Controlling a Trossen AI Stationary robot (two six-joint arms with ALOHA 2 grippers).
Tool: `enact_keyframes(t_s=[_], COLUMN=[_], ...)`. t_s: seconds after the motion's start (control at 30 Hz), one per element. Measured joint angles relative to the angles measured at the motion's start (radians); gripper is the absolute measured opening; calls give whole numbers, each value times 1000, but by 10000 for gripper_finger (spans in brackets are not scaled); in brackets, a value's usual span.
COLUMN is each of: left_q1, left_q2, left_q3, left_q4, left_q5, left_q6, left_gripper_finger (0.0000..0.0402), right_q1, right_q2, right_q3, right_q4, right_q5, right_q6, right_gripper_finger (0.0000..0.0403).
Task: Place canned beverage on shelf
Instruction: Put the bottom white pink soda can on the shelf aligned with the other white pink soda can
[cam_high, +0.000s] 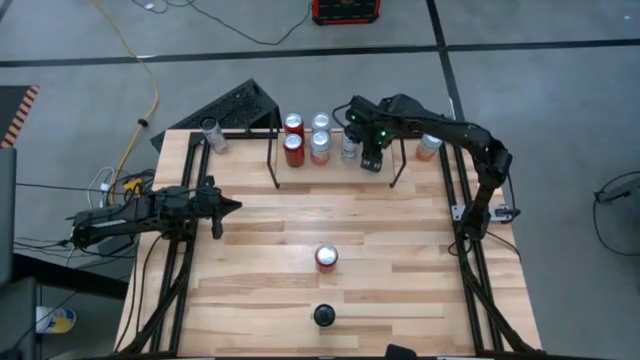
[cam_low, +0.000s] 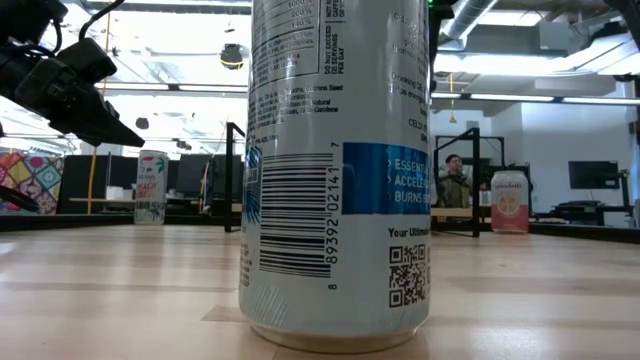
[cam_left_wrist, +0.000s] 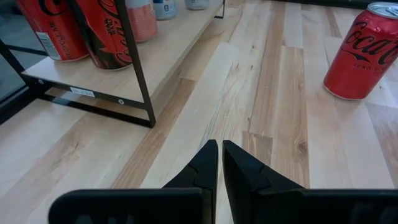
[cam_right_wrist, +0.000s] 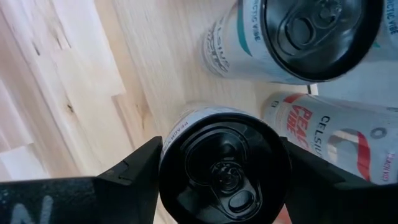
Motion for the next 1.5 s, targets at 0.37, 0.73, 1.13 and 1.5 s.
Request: enact_keyframes(t_s=[0.37, 0.73, 1.13, 1.5], left_q1=[0, 0, 0, 0], left_q2=[0, 0, 0, 0], left_q3=[0, 0, 0, 0], left_q4=[0, 0, 0, 0], left_q5=[0, 0, 0, 0], left_q6=[0, 0, 0, 0], left_gripper_finger=[11, 11, 11, 11], right_q1=[-1, -2, -10, -58], right_q2=[0, 0, 0, -94], right_q3=[0, 0, 0, -4], right_q4=[3, 40, 2, -8], right_q5=[-9, -10, -171, -184], right_q6=[-20, -50, -147, -187], right_gripper_finger=[261, 261, 261, 260])
